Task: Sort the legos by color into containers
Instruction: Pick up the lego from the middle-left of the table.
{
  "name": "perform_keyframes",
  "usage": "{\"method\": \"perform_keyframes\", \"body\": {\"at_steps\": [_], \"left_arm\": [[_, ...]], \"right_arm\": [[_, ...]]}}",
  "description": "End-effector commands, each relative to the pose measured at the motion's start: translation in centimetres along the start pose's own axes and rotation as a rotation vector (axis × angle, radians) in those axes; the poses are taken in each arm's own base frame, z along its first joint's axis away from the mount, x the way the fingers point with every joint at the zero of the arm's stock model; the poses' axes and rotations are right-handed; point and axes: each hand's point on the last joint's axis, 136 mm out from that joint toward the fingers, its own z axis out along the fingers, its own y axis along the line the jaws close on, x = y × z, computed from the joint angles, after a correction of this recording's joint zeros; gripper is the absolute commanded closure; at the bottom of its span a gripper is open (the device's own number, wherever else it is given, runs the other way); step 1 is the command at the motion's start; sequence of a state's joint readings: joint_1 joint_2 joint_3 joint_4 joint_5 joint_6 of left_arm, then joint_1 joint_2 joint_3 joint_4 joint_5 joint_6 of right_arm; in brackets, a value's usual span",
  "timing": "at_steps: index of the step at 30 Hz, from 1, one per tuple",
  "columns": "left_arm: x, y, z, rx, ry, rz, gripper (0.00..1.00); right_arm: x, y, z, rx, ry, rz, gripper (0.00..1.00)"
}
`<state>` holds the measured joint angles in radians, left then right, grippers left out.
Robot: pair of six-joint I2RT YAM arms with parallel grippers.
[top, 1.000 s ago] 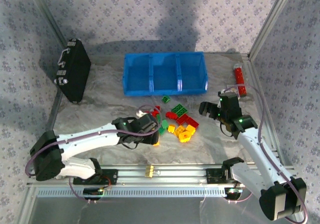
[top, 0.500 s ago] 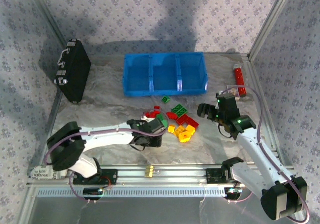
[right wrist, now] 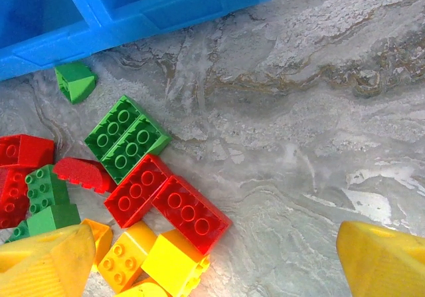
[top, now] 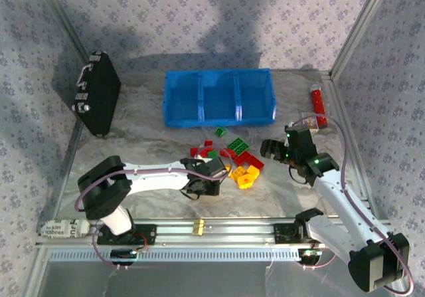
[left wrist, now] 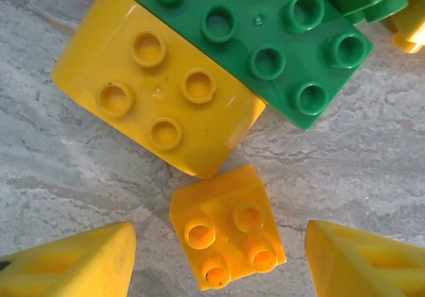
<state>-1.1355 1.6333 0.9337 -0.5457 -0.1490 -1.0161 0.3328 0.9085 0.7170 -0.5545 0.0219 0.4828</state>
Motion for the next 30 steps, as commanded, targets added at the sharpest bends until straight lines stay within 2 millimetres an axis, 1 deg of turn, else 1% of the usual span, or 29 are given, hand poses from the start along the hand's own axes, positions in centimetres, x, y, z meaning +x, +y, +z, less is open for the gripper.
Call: {"method": "perform_keyframes", "body": {"at_steps": [1, 7, 17, 21, 28, 30], "left_arm": [[0.0, -0.4, 0.0, -0.01, 0.002, -0.003, 0.33], [0.1, 0.0, 0.6, -0.026, 0.002, -0.009, 0.37], [0.1, -0.7, 1.4, -0.028, 0.021, 0.002, 0.45], [-0.1, -0.8, 1.4, -0.033, 0.018, 0.006, 0.51], [-0.6, -1.0, 1.1, -0.033, 0.005, 0.02, 0.57], [-0.7, -1.1, 1.1, -0.033, 0.006, 0.026, 0.61]], "right_arm": [[-0.2, 0.2, -0.7, 0.002, -0.011, 0.014, 0.05], [-0.1, 0.4, -0.3, -0.008, -0.013, 0.024, 0.05], [-0.1, 0.2, 0.0, 0.008, -0.015, 0.022, 0.05], [0.0, 0.1, 0.0, 0.009, -0.012, 0.023, 0.05], [0.1, 0.0, -0.1, 0.011, -0.014, 0.021, 0.05], [0.2, 0.0, 0.0, 0.013, -0.013, 0.022, 0.05]]}}
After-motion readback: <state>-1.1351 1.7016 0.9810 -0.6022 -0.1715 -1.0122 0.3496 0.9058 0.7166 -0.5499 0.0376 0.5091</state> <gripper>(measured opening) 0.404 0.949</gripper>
